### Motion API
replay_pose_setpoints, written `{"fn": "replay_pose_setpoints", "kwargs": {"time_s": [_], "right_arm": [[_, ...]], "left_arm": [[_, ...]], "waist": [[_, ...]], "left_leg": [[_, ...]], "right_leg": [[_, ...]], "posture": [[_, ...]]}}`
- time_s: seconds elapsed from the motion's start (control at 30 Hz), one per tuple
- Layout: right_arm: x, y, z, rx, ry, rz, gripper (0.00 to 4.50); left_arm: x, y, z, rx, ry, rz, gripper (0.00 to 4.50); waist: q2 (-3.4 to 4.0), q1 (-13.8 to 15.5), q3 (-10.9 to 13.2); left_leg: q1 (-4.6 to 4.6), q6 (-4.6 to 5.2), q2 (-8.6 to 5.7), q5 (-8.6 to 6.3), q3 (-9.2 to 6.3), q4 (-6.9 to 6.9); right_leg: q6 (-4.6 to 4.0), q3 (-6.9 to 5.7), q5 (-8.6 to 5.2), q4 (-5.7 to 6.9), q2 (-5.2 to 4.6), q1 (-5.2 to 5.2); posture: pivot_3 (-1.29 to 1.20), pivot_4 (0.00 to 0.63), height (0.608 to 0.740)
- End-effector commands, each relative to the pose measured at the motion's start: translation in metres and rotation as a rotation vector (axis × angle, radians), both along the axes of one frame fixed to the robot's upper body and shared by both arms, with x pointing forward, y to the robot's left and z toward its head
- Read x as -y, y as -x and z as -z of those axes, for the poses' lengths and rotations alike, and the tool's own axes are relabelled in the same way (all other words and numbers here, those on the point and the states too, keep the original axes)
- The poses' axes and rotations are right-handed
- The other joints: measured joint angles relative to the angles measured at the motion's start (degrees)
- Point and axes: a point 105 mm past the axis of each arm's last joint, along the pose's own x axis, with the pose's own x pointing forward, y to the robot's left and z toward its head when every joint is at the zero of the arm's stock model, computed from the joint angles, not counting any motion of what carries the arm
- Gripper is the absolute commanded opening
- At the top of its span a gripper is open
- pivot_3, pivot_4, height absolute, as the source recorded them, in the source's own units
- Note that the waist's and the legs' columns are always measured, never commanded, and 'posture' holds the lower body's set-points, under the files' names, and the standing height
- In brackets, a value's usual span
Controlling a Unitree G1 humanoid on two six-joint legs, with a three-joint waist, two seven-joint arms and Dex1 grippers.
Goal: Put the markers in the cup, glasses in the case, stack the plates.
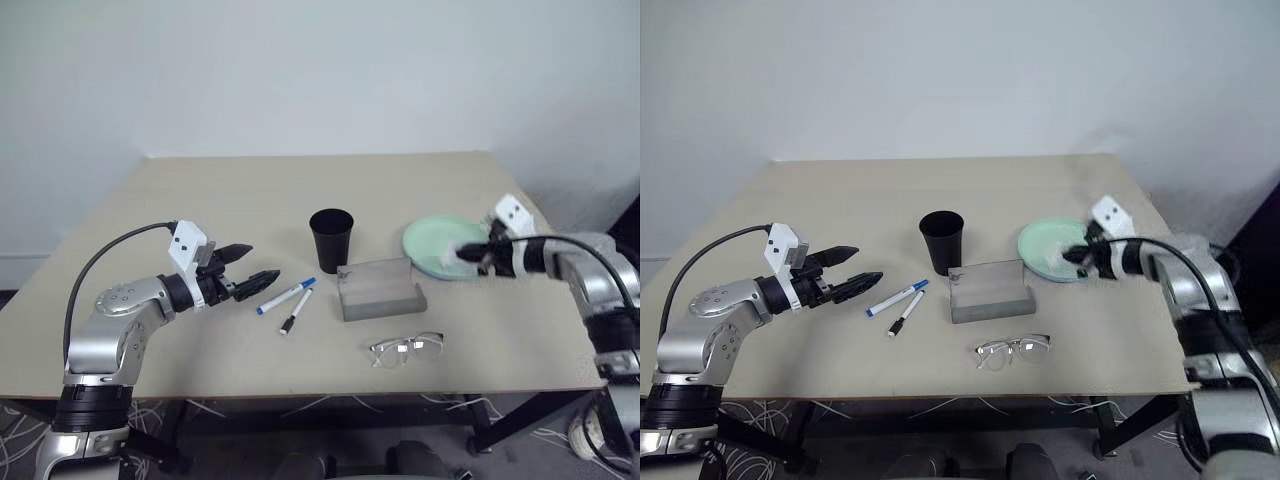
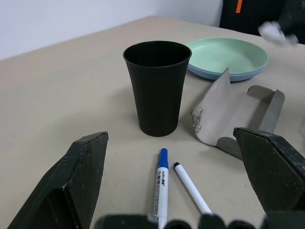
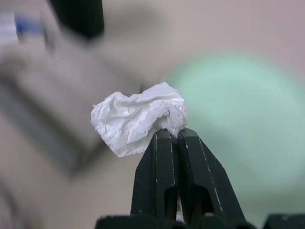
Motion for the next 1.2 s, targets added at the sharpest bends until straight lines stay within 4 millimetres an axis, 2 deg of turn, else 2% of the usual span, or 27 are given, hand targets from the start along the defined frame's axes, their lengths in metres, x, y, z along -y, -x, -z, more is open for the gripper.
{"fn": "replay_pose_setpoints", "kwargs": {"time_s": [0.03, 0.23, 0.43, 0.53, 0.9, 1.07, 1.2], "right_arm": [[0.001, -0.023, -0.009, 0.065, 0.007, 0.095, 0.02], [0.005, -0.053, 0.005, 0.102, 0.099, 0.247, 0.02], [0.012, -0.067, 0.014, 0.126, 0.165, 0.346, 0.02], [0.012, -0.069, 0.015, 0.128, 0.171, 0.352, 0.68], [0.021, -0.069, 0.007, 0.148, 0.188, 0.339, 4.46], [0.022, -0.065, -0.009, 0.161, 0.130, 0.278, 4.48], [0.020, -0.050, -0.028, 0.152, 0.060, 0.144, 4.48]], "left_arm": [[-0.002, -0.005, -0.016, 0.067, -0.005, -0.003, 4.50], [-0.001, -0.006, -0.017, 0.072, -0.003, -0.003, 4.50], [-0.003, -0.005, -0.019, 0.078, -0.004, -0.012, 4.50], [-0.003, -0.005, -0.019, 0.079, -0.005, -0.014, 4.50], [0.000, -0.004, -0.021, 0.083, -0.006, -0.010, 4.50], [0.008, -0.003, -0.022, 0.085, -0.011, 0.016, 4.50], [0.029, 0.000, -0.021, 0.097, -0.025, 0.074, 4.50]], "waist": [[0.00, 0.16, 0.00], [0.00, 0.03, -0.01], [0.03, -0.12, 0.00], [0.04, -0.17, 0.00], [0.04, -1.56, 0.00], [0.06, -1.63, 0.00], [0.09, -1.50, 0.01]], "left_leg": [[-0.01, 0.00, -0.03, 0.00, -0.03, 0.00], [-0.08, -0.01, -0.25, 0.00, -0.04, -0.09], [-0.03, -0.06, -0.23, -0.01, -0.04, -0.24], [0.00, -0.08, -0.24, 0.00, -0.03, -0.24], [0.06, -0.12, -0.24, 0.04, -0.06, -0.21], [0.06, -0.12, -0.24, 0.04, -0.05, -0.21], [0.04, -0.11, -0.22, 0.04, -0.07, -0.18]], "right_leg": [[-0.01, -0.03, 0.01, 0.00, -0.01, 0.00], [-0.03, 0.12, 0.05, -0.02, -0.09, -0.07], [-0.34, 0.16, 0.25, -0.01, 0.01, -0.11], [-0.32, 0.17, 0.23, -0.01, 0.02, -0.09], [-0.18, 0.18, 0.16, 0.03, 0.05, -0.04], [-0.17, 0.21, 0.16, 0.02, 0.05, -0.05], [-0.16, 0.20, 0.15, 0.02, 0.03, -0.03]], "posture": [[0.00, 0.000, 0.732], [0.00, 0.000, 0.732], [0.00, 0.000, 0.732], [0.00, 0.000, 0.732], [0.00, 0.000, 0.732], [0.00, 0.000, 0.732], [0.00, 0.000, 0.732]]}}
